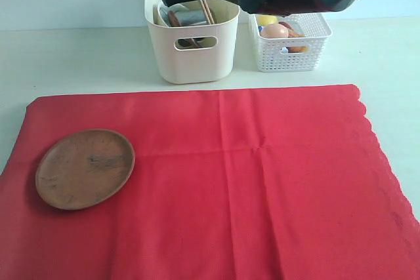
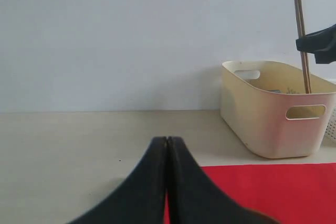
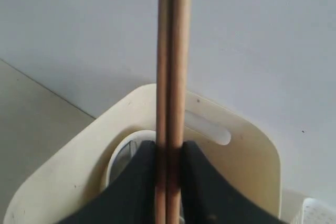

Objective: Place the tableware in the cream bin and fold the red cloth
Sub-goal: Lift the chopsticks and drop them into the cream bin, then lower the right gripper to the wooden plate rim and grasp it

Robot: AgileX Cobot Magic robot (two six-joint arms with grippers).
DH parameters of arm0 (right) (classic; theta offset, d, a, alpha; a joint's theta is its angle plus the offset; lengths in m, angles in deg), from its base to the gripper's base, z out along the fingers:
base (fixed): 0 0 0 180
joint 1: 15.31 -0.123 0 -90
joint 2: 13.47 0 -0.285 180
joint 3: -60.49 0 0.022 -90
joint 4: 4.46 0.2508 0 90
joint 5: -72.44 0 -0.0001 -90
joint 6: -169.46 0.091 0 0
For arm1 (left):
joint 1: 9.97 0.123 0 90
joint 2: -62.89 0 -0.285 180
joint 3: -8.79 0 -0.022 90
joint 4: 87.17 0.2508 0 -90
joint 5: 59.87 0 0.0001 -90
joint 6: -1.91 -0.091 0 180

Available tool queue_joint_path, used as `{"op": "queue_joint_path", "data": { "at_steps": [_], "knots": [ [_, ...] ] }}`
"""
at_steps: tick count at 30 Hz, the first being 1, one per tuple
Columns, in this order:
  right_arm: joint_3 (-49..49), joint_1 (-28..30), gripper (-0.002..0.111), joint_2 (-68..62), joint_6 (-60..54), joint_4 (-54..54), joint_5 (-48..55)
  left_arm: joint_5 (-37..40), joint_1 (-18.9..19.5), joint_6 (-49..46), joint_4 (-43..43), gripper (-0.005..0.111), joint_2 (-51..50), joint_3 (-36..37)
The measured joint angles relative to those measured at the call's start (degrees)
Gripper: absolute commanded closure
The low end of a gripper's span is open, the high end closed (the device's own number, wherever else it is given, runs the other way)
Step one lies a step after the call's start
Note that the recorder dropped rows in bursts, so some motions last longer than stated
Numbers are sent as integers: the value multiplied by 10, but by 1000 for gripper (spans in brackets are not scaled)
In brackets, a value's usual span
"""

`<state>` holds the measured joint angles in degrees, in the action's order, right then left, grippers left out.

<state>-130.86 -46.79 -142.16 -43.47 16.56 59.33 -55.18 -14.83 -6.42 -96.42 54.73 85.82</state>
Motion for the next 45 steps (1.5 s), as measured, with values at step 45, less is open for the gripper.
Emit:
{"op": "queue_joint_path", "data": {
  "at_steps": [45],
  "knots": [
    [-1,0,61,98,1,185,502,0,0,0,0,105,0,0]
  ]
}}
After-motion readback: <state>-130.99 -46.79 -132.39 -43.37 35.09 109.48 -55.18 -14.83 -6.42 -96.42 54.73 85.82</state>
